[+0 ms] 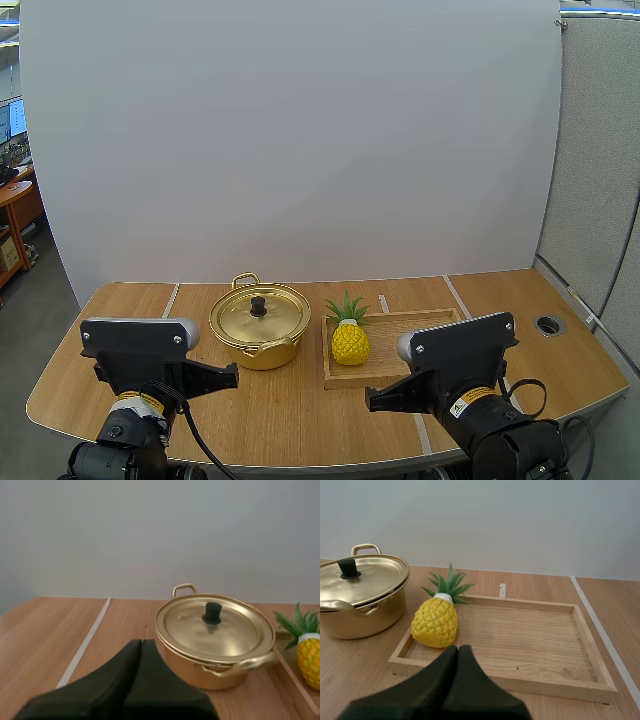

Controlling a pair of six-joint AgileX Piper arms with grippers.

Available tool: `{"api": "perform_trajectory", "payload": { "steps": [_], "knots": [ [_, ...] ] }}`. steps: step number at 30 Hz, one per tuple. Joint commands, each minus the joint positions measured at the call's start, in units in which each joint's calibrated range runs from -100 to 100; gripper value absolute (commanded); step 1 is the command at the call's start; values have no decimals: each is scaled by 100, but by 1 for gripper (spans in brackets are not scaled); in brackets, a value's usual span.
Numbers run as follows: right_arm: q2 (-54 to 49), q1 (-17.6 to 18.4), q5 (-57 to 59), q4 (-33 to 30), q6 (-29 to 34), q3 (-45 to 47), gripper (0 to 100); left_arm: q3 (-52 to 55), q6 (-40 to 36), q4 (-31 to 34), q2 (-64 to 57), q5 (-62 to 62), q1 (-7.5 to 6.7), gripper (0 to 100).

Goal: Open the pot, put the grape inside, and close it

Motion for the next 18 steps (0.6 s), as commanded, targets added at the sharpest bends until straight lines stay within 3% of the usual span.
{"api": "perform_trajectory", "payload": {
  "steps": [1,18],
  "knots": [
    [-38,-28,23,38,-12,6,0,12,-106,29,-21,214,-30,0],
    [-38,-27,23,64,-12,6,0,12,-133,19,-21,195,-30,0]
  ]
}}
